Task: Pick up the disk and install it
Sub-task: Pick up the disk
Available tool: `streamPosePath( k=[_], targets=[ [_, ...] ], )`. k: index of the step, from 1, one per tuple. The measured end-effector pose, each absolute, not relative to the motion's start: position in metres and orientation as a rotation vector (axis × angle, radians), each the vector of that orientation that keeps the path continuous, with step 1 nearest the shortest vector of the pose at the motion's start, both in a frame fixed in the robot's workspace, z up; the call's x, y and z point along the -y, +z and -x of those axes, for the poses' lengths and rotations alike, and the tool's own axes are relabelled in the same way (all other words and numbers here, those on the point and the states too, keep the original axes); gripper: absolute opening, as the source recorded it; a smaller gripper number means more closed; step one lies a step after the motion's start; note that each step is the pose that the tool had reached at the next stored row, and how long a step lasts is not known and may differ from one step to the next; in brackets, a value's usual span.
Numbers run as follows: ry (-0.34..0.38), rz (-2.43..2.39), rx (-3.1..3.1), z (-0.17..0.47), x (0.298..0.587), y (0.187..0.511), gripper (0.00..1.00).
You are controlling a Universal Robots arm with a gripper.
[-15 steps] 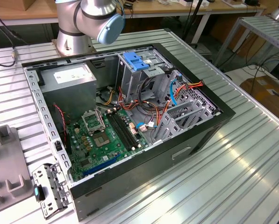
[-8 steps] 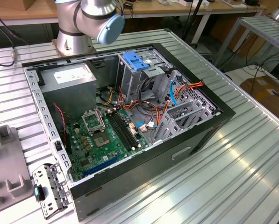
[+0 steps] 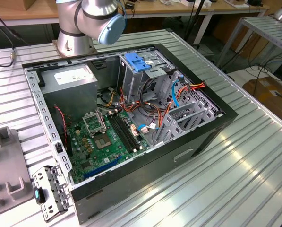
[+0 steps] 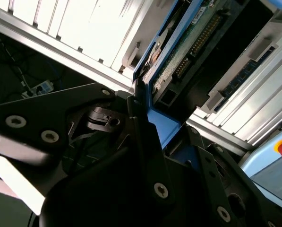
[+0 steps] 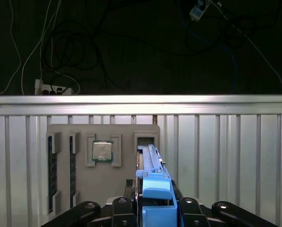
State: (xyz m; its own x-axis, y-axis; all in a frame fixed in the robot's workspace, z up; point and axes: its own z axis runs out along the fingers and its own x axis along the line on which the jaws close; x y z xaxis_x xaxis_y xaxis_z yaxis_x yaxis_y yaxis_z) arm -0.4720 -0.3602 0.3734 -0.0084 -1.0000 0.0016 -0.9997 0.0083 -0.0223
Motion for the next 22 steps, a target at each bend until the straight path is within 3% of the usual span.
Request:
streamPosePath(
  k=[22],
  targets=[
    [-0.027,2.202,-2.22,0.472,0.36,0.389,0.37]
  ],
)
